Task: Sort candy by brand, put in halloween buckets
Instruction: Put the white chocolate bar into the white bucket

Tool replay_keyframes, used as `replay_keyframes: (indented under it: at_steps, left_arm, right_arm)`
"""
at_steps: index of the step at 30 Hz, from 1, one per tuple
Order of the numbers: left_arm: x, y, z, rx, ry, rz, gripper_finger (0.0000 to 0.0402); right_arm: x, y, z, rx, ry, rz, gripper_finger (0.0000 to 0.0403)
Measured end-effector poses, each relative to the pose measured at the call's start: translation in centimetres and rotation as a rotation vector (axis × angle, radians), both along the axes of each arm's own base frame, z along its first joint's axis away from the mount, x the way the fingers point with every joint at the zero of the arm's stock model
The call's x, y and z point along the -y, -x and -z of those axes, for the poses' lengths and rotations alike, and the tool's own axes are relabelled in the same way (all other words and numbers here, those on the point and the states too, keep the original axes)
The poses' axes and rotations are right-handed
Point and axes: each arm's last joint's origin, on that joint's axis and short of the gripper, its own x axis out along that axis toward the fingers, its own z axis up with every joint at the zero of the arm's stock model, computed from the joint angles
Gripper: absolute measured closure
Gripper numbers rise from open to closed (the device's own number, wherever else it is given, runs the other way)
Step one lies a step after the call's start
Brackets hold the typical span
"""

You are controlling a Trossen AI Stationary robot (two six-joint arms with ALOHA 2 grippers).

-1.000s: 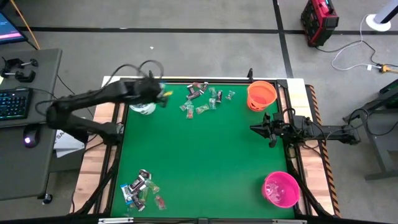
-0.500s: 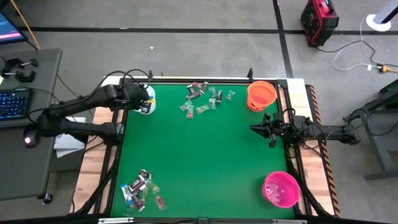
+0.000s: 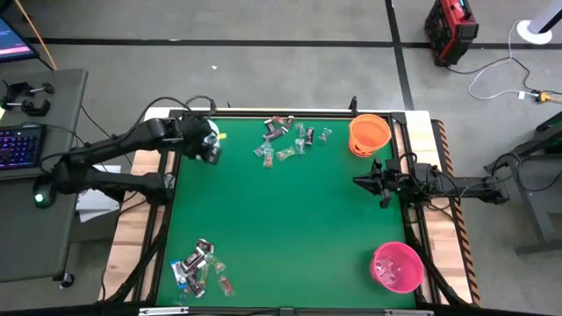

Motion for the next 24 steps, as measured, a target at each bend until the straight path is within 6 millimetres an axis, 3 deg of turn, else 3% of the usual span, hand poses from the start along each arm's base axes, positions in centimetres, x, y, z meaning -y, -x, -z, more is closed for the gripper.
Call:
replay_keyframes:
  at_steps: [5, 11, 18, 21, 24]
  left_arm:
    - [4.5, -1.1, -0.1, 0.053, 0.134, 0.164, 0.0226]
    - [12.0, -1.5, 0.6, -0.015, 0.285, 0.309, 0.0228]
    - [20.1, -0.8, 3.9, -0.417, 0.599, 0.210, 0.0229]
    - [22.9, -0.3, 5.7, -0.591, 0.637, 0.224, 0.0229]
    - [24.8, -0.3, 7.4, -0.639, 0.626, 0.268, 0.0229]
  right_arm:
    - [0.0, 0.0, 0.0, 0.000, 0.000, 0.000, 0.0368]
    - [0.0, 0.0, 0.0, 0.000, 0.000, 0.000, 0.0368]
    - [0.0, 0.0, 0.0, 0.000, 0.000, 0.000, 0.0368]
    - [0.0, 0.0, 0.0, 0.000, 0.000, 0.000, 0.0368]
    - [0.0, 0.0, 0.0, 0.000, 0.000, 0.000, 0.0368]
